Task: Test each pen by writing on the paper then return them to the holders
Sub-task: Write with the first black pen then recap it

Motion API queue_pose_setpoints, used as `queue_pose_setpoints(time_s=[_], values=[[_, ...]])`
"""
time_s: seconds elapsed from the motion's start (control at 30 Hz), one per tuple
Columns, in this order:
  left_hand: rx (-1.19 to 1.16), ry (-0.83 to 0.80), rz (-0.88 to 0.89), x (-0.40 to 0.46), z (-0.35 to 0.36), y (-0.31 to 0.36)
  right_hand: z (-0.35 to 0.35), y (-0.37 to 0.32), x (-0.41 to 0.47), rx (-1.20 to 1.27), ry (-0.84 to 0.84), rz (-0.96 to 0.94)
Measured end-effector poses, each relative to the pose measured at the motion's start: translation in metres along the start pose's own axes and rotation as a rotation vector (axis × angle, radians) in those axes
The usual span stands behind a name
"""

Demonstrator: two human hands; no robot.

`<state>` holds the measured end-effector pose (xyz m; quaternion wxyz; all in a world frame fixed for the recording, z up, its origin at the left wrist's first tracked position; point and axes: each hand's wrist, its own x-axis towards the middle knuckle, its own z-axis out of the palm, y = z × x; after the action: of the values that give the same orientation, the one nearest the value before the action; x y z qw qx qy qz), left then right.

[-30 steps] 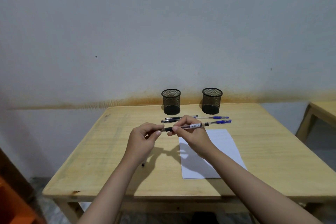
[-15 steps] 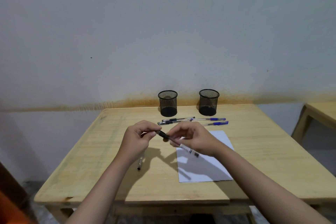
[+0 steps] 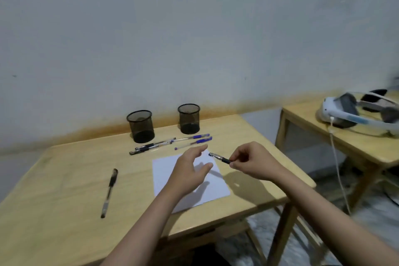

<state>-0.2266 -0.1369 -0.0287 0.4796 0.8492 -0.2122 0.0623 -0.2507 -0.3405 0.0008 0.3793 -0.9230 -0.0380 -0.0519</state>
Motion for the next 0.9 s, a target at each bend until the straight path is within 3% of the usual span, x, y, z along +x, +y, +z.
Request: queue_pose_setpoints(time_s=[0.2, 0.33, 0.5, 0.63, 0.9], values=[[0.117, -0.332, 0.145, 0.033, 0.110, 0.038, -0.071, 0.080, -0.063, -0.116, 0.237, 0.261], [0.389, -0.506, 0.216, 0.050, 0.169, 0.043, -0.103, 0.127, -0.108, -0.165, 0.328, 0.422], [0.479, -0.443, 0.287, 0.051, 0.189, 0.032, -0.122, 0.172, -0.155, -0.201, 0.374, 0.617], [0.481, -0.421, 0.308, 0.051, 0.190, 0.030, -0.125, 0.194, -0.178, -0.225, 0.299, 0.748], [0.487, -0.437, 0.284, 0.047, 0.190, 0.031, -0.116, 0.199, -0.189, -0.333, 0.261, 0.739]])
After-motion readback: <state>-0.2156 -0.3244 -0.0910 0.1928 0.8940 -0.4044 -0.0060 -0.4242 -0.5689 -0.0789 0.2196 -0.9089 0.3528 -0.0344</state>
